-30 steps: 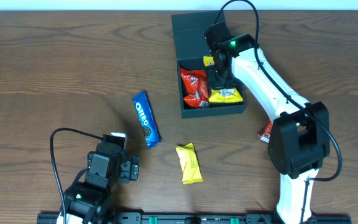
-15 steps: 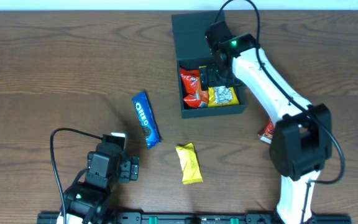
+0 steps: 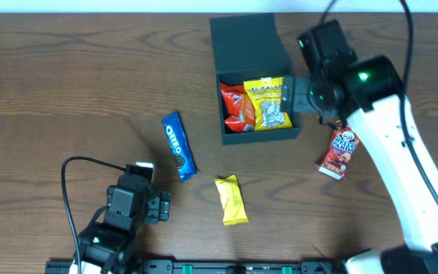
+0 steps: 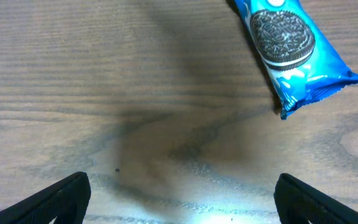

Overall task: Pack container
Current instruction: 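Move the right gripper to the red Hello Panda box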

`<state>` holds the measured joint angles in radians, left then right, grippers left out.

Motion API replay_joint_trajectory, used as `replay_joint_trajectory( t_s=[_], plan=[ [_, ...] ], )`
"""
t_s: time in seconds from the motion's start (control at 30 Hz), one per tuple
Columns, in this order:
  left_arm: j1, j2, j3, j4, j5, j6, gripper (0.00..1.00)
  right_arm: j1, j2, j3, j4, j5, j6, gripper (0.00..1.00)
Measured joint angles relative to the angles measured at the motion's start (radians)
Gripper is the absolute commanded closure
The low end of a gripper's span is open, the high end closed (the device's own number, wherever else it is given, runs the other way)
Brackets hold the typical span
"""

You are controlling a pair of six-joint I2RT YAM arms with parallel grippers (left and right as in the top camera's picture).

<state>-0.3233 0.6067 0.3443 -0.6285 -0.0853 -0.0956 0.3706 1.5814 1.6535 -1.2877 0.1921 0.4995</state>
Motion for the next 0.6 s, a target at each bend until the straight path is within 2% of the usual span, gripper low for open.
replay_joint_trajectory(
  t_s=[0.27,0.43,0.6],
  plan=[
    [0.0,0.0,-0.001,0.0,0.0,0.0,0.04,-0.08,-0.165,-0.396,0.098,0.0,0.257,0.01],
    [0.0,0.0,-0.001,0.0,0.0,0.0,0.05,-0.163,-0.189,-0.557,0.135,0.0,0.465,0.01],
    [0.0,0.0,-0.001,0.0,0.0,0.0,0.05,-0.243,-0.19,-0.671,0.262,0.006,0.582,0.01]
  ],
)
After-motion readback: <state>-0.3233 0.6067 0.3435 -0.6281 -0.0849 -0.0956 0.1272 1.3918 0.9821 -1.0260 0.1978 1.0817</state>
